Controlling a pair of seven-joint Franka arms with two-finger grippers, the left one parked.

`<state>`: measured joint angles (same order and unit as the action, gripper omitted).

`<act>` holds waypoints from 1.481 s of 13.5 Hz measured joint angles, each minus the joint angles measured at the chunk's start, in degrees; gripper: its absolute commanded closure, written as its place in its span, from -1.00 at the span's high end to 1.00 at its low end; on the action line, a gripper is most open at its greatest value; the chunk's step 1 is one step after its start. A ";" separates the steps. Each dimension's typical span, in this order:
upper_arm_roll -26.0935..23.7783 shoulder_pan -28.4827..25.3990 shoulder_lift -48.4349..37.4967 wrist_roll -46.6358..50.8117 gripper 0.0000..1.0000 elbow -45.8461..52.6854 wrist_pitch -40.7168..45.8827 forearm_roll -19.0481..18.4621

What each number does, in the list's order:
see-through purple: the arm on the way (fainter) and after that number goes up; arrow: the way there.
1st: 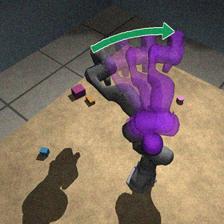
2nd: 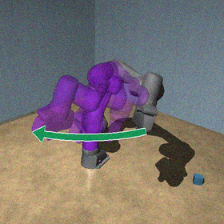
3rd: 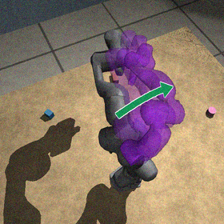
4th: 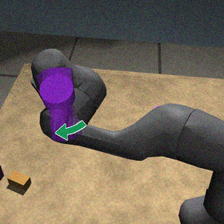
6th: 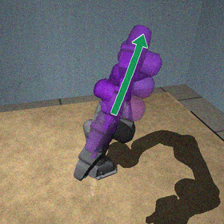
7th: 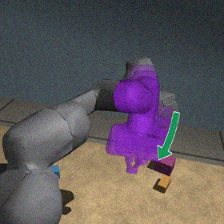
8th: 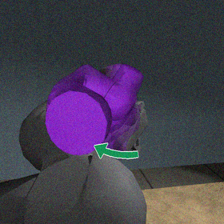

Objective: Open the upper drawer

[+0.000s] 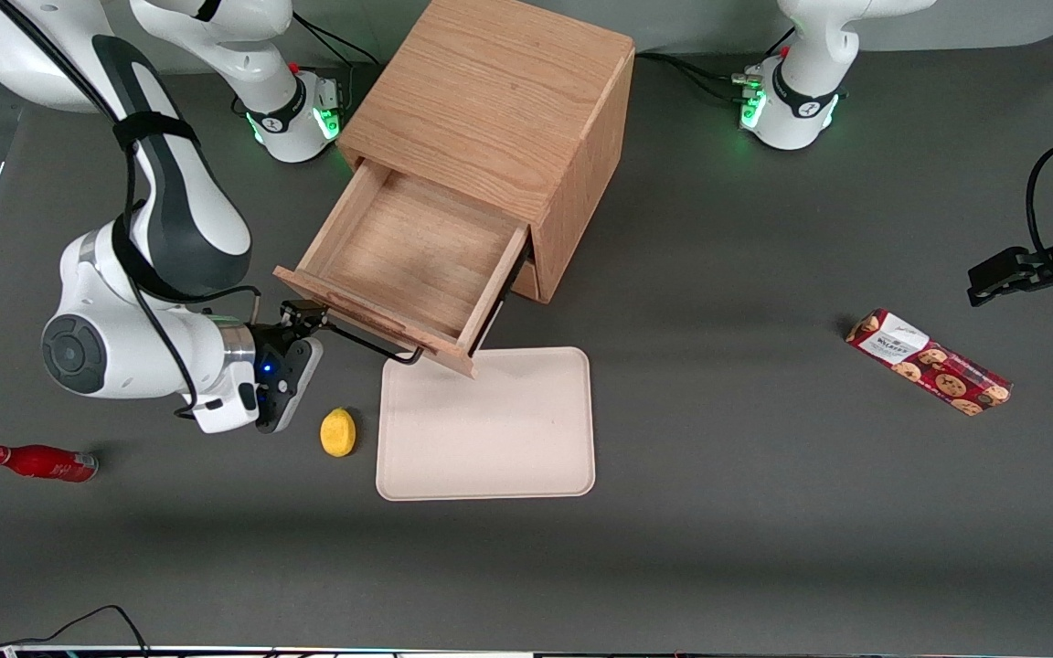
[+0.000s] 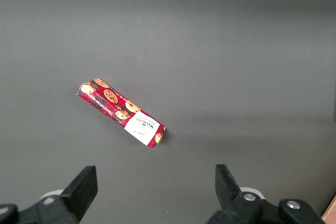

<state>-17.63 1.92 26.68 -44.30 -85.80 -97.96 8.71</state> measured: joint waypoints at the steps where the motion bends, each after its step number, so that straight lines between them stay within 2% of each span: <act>1: 0.29 0.01 0.32 -0.17 1.00 0.46 0.10 -0.04; 5: 0.68 -0.11 0.70 -0.97 1.00 1.55 1.70 -0.05; 9: 0.68 -0.34 -0.68 1.51 1.00 6.73 7.33 -0.15; 14: 0.89 0.10 -11.65 19.24 1.00 10.96 17.17 -0.66; 17: 5.50 0.04 -20.89 28.79 1.00 10.67 24.31 -3.41; 20: 14.87 0.40 -29.56 29.66 1.00 4.79 28.63 -3.71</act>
<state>-2.77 2.33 -2.89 -14.64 -81.01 -69.33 5.00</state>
